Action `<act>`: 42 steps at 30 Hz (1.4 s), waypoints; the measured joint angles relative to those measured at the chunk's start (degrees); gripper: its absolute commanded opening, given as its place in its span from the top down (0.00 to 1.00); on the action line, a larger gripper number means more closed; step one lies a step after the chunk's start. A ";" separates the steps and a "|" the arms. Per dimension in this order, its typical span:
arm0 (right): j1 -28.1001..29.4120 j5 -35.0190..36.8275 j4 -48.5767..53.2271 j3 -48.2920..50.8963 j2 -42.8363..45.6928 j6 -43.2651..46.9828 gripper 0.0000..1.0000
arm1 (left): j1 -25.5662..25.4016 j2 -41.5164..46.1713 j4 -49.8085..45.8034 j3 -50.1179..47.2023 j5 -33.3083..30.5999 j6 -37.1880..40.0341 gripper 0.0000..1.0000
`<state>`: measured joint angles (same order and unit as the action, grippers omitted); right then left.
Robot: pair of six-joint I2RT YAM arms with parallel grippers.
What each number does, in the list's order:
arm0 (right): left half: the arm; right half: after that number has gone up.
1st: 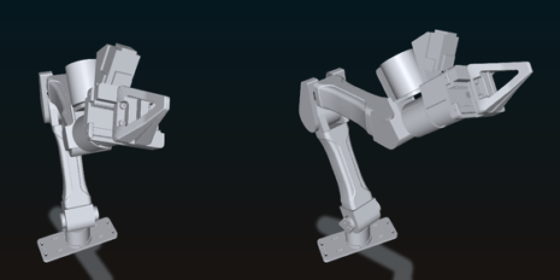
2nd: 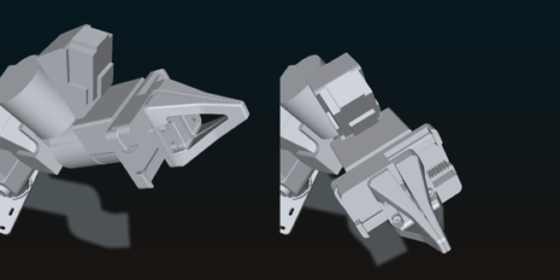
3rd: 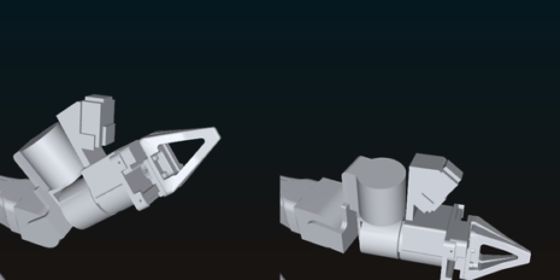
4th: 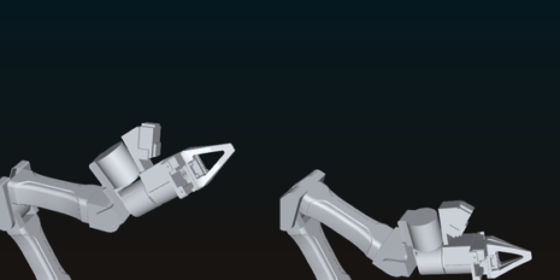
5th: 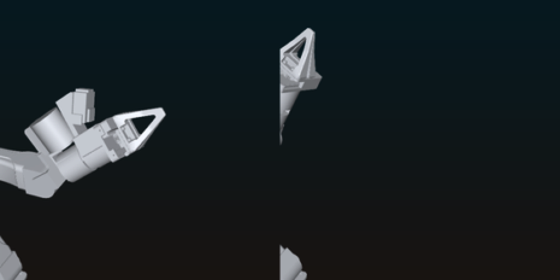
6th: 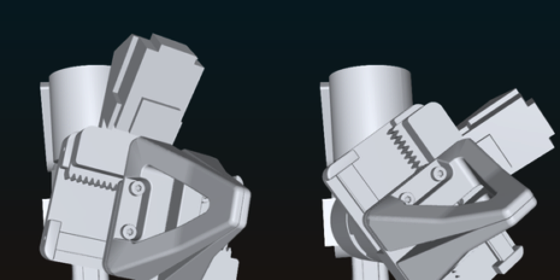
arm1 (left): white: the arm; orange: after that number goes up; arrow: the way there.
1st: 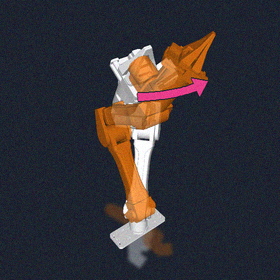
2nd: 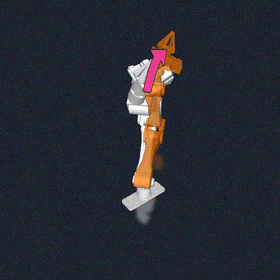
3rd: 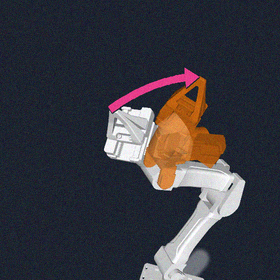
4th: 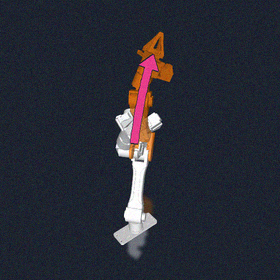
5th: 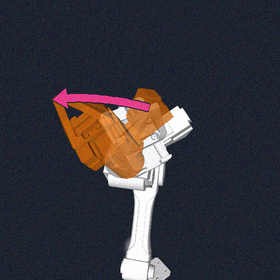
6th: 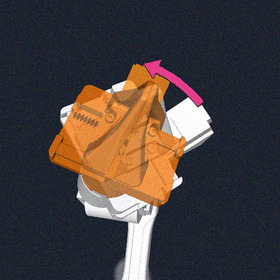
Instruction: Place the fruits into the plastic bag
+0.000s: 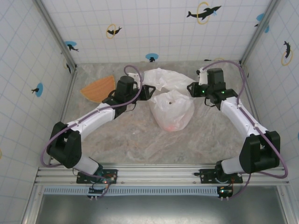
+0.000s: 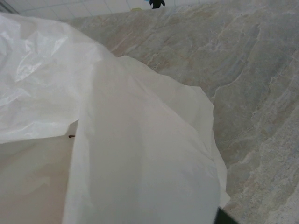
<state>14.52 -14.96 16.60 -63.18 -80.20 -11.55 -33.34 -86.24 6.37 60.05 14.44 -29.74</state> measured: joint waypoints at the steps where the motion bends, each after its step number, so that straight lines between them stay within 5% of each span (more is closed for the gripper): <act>1: -0.02 -0.04 0.00 -0.04 0.37 -0.04 0.55 | 0.02 0.59 -0.02 -0.20 -0.20 -0.04 0.49; 11: -0.02 -0.57 -0.50 -0.39 3.28 -0.85 0.26 | 0.09 5.29 -0.79 -0.85 -3.04 2.03 0.32; 25: -0.90 1.97 -6.58 0.76 11.34 -2.58 0.12 | 0.13 19.80 1.25 -14.36 -14.97 5.70 0.10; 31: -2.93 6.71 -9.70 5.46 14.73 -2.89 0.01 | 0.15 26.12 4.68 -21.35 -24.76 5.35 0.04; 42: -6.40 21.29 -15.15 21.05 16.24 -2.93 0.00 | 2.78 31.89 8.92 -32.96 -43.30 4.07 0.02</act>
<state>8.12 6.33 1.45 -42.13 -63.96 -14.48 -30.57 -54.35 15.29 27.09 -28.86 -25.67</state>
